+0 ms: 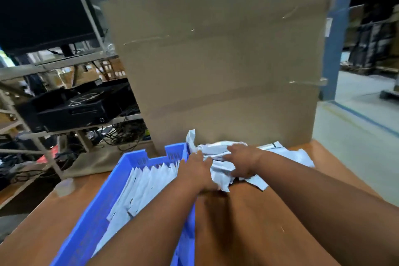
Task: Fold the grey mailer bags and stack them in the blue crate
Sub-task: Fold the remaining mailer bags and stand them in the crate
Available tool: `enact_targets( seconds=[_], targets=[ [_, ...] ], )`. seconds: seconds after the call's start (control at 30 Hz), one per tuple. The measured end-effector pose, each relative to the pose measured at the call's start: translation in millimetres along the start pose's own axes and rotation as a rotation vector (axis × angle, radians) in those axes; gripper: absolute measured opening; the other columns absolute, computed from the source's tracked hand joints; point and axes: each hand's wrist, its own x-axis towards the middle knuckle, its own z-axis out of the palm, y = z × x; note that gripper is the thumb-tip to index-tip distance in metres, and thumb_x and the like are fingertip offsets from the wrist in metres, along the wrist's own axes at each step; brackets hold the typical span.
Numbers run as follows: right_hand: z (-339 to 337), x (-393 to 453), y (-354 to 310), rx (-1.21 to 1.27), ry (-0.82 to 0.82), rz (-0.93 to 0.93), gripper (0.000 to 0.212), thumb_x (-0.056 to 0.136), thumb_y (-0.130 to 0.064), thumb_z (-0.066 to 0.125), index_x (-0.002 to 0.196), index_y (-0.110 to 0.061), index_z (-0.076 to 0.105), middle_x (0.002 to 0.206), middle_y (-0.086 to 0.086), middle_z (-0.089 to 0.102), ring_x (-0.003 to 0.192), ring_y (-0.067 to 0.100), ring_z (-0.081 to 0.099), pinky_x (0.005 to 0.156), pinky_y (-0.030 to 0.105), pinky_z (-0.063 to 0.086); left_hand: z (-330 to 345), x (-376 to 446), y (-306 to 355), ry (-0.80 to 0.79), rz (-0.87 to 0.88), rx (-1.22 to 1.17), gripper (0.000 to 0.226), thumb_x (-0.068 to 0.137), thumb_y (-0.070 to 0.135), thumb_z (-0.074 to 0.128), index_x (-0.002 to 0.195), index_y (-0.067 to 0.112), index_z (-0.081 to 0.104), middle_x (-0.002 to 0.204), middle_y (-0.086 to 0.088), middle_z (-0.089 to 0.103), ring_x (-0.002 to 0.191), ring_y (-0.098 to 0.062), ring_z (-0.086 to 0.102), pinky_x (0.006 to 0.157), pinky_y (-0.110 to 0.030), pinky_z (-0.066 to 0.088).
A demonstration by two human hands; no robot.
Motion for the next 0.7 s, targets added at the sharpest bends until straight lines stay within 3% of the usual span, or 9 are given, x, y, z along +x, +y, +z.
enact_targets(
  seconds=[0.1,0.2,0.3,0.37,0.47,0.57,0.7],
  targets=[
    [20.5,0.9,20.7,0.021,0.041,0.045,0.068,0.093,-0.063,0.061,0.155,-0.042,0.043,0.154,0.003,0.041,0.150,0.027,0.037,0.117,0.048,0.038,5.8,21.4,9.9,-0.033,0.023,0.022,0.085,0.081,0.071,0.068,0.152,0.032,0.044,0.173,-0.009,0.018,0.157,-0.031,0.022,0.120,-0.057,0.030],
    [32.8,17.3,32.2,0.044,0.100,0.107,0.054,0.097,-0.049,0.058,0.149,-0.038,0.051,0.155,0.004,0.041,0.147,0.027,0.040,0.114,0.046,0.038,13.7,52.5,-5.0,-0.088,0.075,0.142,0.076,0.085,0.076,0.059,0.150,0.038,0.049,0.176,-0.004,0.009,0.162,-0.029,0.006,0.125,-0.063,0.017],
    [43.5,45.4,37.4,0.090,0.204,0.191,0.038,0.098,-0.036,0.053,0.136,-0.028,0.057,0.144,0.008,0.051,0.131,0.033,0.053,0.104,0.046,0.045,21.3,85.1,-28.9,-0.128,0.135,0.208,0.075,0.087,0.077,0.054,0.153,0.043,0.047,0.177,-0.003,0.004,0.163,-0.028,0.000,0.126,-0.068,0.008],
    [49.0,65.7,38.4,0.141,0.287,0.250,0.038,0.098,-0.030,0.054,0.136,-0.025,0.053,0.133,0.008,0.057,0.119,0.034,0.059,0.097,0.044,0.048,27.5,103.7,-39.9,-0.121,0.154,0.203,0.073,0.089,0.075,0.052,0.154,0.041,0.046,0.178,-0.003,0.005,0.163,-0.027,0.001,0.127,-0.065,0.007],
    [54.8,99.3,40.8,0.174,0.367,0.339,0.039,0.092,-0.019,0.058,0.131,-0.022,0.054,0.125,0.006,0.060,0.115,0.033,0.061,0.094,0.043,0.047,37.8,130.8,-48.8,-0.056,0.224,0.218,0.065,0.095,0.074,0.048,0.148,0.037,0.054,0.176,-0.002,0.015,0.163,-0.026,0.009,0.127,-0.060,0.012],
    [64.6,127.1,44.2,0.181,0.320,0.393,0.032,0.089,-0.016,0.060,0.120,-0.021,0.061,0.120,0.008,0.063,0.113,0.034,0.063,0.092,0.041,0.049,47.1,153.8,-46.4,0.008,0.263,0.241,0.061,0.097,0.072,0.044,0.143,0.035,0.060,0.175,-0.005,0.023,0.162,-0.028,0.014,0.127,-0.059,0.011],
    [76.6,135.9,49.8,0.200,0.337,0.420,0.024,0.090,-0.010,0.061,0.113,-0.017,0.067,0.116,0.006,0.064,0.111,0.033,0.063,0.090,0.041,0.052,57.6,162.9,-33.3,0.086,0.222,0.247,0.054,0.099,0.067,0.042,0.133,0.033,0.068,0.159,-0.003,0.045,0.154,-0.028,0.029,0.124,-0.068,0.009]
  ],
)
